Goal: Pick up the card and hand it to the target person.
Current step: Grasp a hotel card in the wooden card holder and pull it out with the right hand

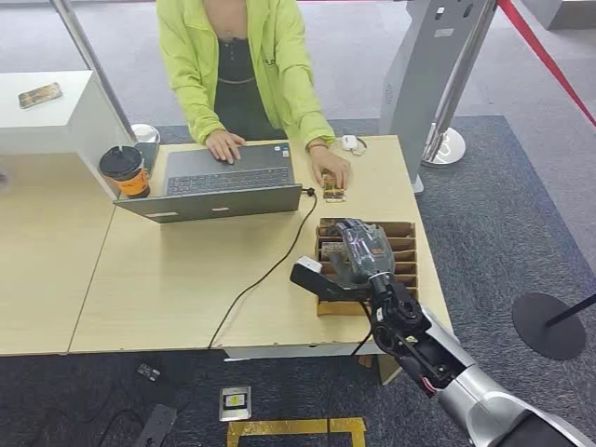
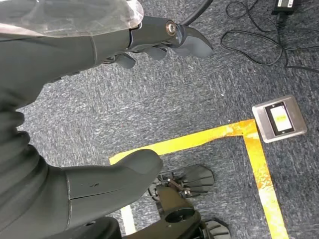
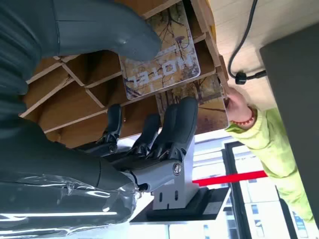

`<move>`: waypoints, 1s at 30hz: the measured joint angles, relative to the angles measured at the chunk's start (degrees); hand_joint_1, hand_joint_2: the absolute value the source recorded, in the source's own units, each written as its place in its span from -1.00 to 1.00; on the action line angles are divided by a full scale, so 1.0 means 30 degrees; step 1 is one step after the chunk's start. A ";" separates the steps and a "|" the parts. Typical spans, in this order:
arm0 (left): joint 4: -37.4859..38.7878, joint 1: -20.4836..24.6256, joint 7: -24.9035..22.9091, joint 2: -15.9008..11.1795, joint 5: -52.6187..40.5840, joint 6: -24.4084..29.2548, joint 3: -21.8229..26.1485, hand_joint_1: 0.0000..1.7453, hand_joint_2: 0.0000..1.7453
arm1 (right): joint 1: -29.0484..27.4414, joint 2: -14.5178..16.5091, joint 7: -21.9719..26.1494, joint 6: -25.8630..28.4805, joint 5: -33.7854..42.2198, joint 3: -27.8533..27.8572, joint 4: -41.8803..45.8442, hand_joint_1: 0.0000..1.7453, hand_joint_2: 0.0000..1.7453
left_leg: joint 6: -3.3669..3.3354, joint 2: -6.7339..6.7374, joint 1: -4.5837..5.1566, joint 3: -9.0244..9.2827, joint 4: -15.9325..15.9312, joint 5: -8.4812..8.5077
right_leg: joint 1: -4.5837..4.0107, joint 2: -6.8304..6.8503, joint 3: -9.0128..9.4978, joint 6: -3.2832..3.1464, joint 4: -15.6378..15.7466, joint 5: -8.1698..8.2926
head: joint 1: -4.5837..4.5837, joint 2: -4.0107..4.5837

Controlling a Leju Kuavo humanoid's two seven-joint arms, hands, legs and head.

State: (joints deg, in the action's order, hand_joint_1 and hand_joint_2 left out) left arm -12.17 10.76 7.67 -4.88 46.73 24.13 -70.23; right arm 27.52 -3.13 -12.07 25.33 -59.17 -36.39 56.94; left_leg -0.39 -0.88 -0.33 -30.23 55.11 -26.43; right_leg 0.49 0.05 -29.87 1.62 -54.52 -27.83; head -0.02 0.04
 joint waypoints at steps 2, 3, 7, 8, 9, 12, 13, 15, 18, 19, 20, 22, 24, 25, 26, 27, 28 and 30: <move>0.0000 0.0000 0.0000 0.0005 0.0002 0.0000 0.0000 -1.00 1.00 | 0.0021 0.0000 0.0004 -0.0002 -0.0007 0.0000 -0.0033 -0.05 1.00 | 0.0000 0.0000 0.0000 0.0000 0.0000 0.0000 | 0.0000 0.0000 0.0001 0.0000 0.0000 0.0000 | 0.0002 0.0000; 0.0000 0.0000 0.0000 0.0011 0.0007 0.0000 0.0000 -1.00 1.00 | 0.0039 0.0000 0.0005 -0.0009 -0.0014 0.0000 -0.0066 -0.06 1.00 | 0.0000 0.0000 0.0000 0.0000 0.0000 0.0000 | 0.0000 0.0000 0.0001 0.0000 0.0000 0.0000 | 0.0004 0.0000; 0.0000 -0.0002 0.0016 0.0027 0.0075 0.0007 0.0000 -1.00 1.00 | 0.0087 0.0015 0.0020 -0.0084 -0.0087 -0.0004 -0.0215 0.00 1.00 | 0.0000 0.0000 0.0000 -0.0001 0.0000 0.0000 | 0.0000 0.0001 0.0002 0.0000 0.0000 0.0000 | 0.0004 0.0000; 0.0000 -0.0002 0.0031 0.0033 0.0104 0.0014 0.0000 -1.00 1.00 | 0.0108 0.0027 0.0026 -0.0091 -0.0140 -0.0005 -0.0264 0.04 1.00 | 0.0000 0.0000 0.0000 -0.0001 0.0000 0.0000 | 0.0000 0.0000 0.0002 0.0000 0.0000 0.0000 | 0.0002 0.0000; 0.0000 -0.0003 0.0044 0.0036 0.0129 0.0020 0.0000 -1.00 1.00 | 0.0129 0.0049 0.0031 -0.0093 -0.0199 -0.0005 -0.0315 0.11 1.00 | 0.0000 0.0000 0.0000 0.0000 0.0000 0.0000 | 0.0000 0.0000 0.0001 0.0000 0.0000 0.0000 | 0.0002 0.0000; 0.0000 -0.0005 0.0058 0.0040 0.0189 0.0031 0.0000 -1.00 1.00 | 0.0165 0.0115 0.0024 -0.0109 -0.0386 -0.0005 -0.0492 0.28 1.00 | 0.0000 0.0000 0.0000 -0.0001 0.0000 0.0000 | 0.0000 0.0001 0.0002 0.0000 0.0000 0.0000 | 0.0000 0.0000; 0.0000 -0.0006 0.0060 0.0040 0.0206 0.0033 0.0000 -1.00 1.00 | 0.0180 0.0129 0.0016 -0.0120 -0.0448 -0.0007 -0.0556 0.28 1.00 | 0.0000 0.0000 0.0000 -0.0001 0.0000 0.0000 | 0.0000 0.0001 0.0002 0.0000 -0.0001 0.0000 | 0.0002 0.0000; 0.0000 -0.0007 0.0071 0.0040 0.0220 0.0036 0.0000 -1.00 1.00 | 0.0234 0.0155 -0.0007 -0.0149 -0.0539 -0.0007 -0.0661 0.31 1.00 | 0.0000 0.0000 0.0000 0.0000 0.0000 0.0000 | 0.0000 0.0001 0.0002 0.0000 0.0000 0.0000 | 0.0004 0.0000; 0.0000 -0.0017 0.0098 0.0040 0.0242 0.0036 0.0000 -1.00 1.00 | 0.0281 0.0173 -0.0060 -0.0244 -0.0635 -0.0007 -0.0720 0.47 1.00 | 0.0000 0.0000 0.0000 0.0003 0.0000 0.0000 | 0.0000 0.0001 0.0003 0.0000 0.0000 0.0000 | 0.0009 0.0000; 0.0000 -0.0020 0.0106 0.0040 0.0250 0.0036 0.0000 -1.00 1.00 | 0.0283 0.0175 -0.0100 -0.0308 -0.0668 -0.0005 -0.0720 0.53 1.00 | 0.0000 0.0000 0.0000 0.0004 0.0000 0.0000 | 0.0000 0.0000 0.0003 0.0000 0.0000 0.0000 | 0.0009 0.0000; 0.0000 -0.0024 0.0113 0.0040 0.0255 0.0036 0.0000 -1.00 1.00 | 0.0283 0.0175 -0.0145 -0.0381 -0.0710 -0.0002 -0.0718 0.62 1.00 | 0.0000 0.0000 0.0000 0.0007 0.0001 0.0000 | 0.0000 0.0000 0.0004 0.0000 0.0000 0.0000 | 0.0007 0.0000; 0.0000 -0.0031 0.0117 0.0040 0.0259 0.0044 0.0000 -1.00 1.00 | 0.0283 0.0175 -0.0238 -0.0561 -0.0801 0.0022 -0.0707 0.69 1.00 | 0.0000 0.0002 0.0000 0.0012 0.0001 0.0000 | 0.0000 -0.0002 0.0005 0.0000 0.0000 0.0001 | 0.0007 0.0000; 0.0000 -0.0035 0.0117 0.0040 0.0262 0.0051 0.0000 -1.00 1.00 | 0.0280 0.0175 -0.0313 -0.0670 -0.0870 0.0067 -0.0678 0.60 1.00 | 0.0000 0.0006 0.0000 0.0017 0.0001 0.0000 | 0.0000 -0.0006 0.0006 -0.0001 0.0000 0.0001 | 0.0007 0.0000; 0.0000 -0.0035 0.0117 0.0040 0.0260 0.0051 0.0000 -1.00 1.00 | 0.0278 0.0175 -0.0341 -0.0690 -0.0887 0.0086 -0.0663 0.55 1.00 | 0.0000 0.0008 0.0000 0.0018 0.0001 0.0000 | 0.0000 -0.0008 0.0006 -0.0001 0.0000 0.0001 | 0.0007 0.0000; 0.0000 -0.0035 0.0117 0.0040 0.0259 0.0051 0.0000 -1.00 1.00 | 0.0276 0.0175 -0.0359 -0.0712 -0.0896 0.0100 -0.0645 0.51 1.00 | 0.0000 0.0010 0.0000 0.0020 0.0001 0.0000 | -0.0001 -0.0009 0.0007 -0.0002 0.0000 0.0002 | 0.0005 0.0000; 0.0000 -0.0035 0.0117 0.0040 0.0257 0.0051 0.0000 -1.00 1.00 | 0.0274 0.0175 -0.0368 -0.0734 -0.0899 0.0111 -0.0630 0.50 1.00 | 0.0000 0.0010 0.0000 0.0022 0.0001 0.0000 | -0.0001 -0.0009 0.0008 -0.0003 0.0000 0.0002 | 0.0004 0.0000; 0.0000 -0.0035 0.0117 0.0040 0.0253 0.0051 0.0000 -1.00 1.00 | 0.0273 0.0175 -0.0370 -0.0754 -0.0901 0.0122 -0.0619 0.50 1.00 | 0.0000 0.0011 0.0000 0.0023 0.0001 0.0001 | -0.0001 -0.0009 0.0008 -0.0003 0.0000 0.0003 | 0.0002 0.0000; 0.0000 -0.0035 0.0117 0.0040 0.0250 0.0051 0.0000 -1.00 1.00 | 0.0271 0.0175 -0.0375 -0.0794 -0.0907 0.0153 -0.0599 0.52 1.00 | 0.0001 0.0011 0.0000 0.0025 0.0001 0.0001 | -0.0002 -0.0009 0.0010 -0.0003 0.0000 0.0003 | 0.0000 0.0000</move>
State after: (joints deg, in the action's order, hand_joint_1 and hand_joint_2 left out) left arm -12.17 10.65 8.02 -4.76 47.48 24.28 -70.23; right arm 28.33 -2.60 -13.19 22.95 -61.89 -35.93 55.14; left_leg -0.39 -0.85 -0.33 -30.15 55.11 -26.43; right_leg 0.48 0.02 -29.84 1.61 -54.52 -27.83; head -0.02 0.04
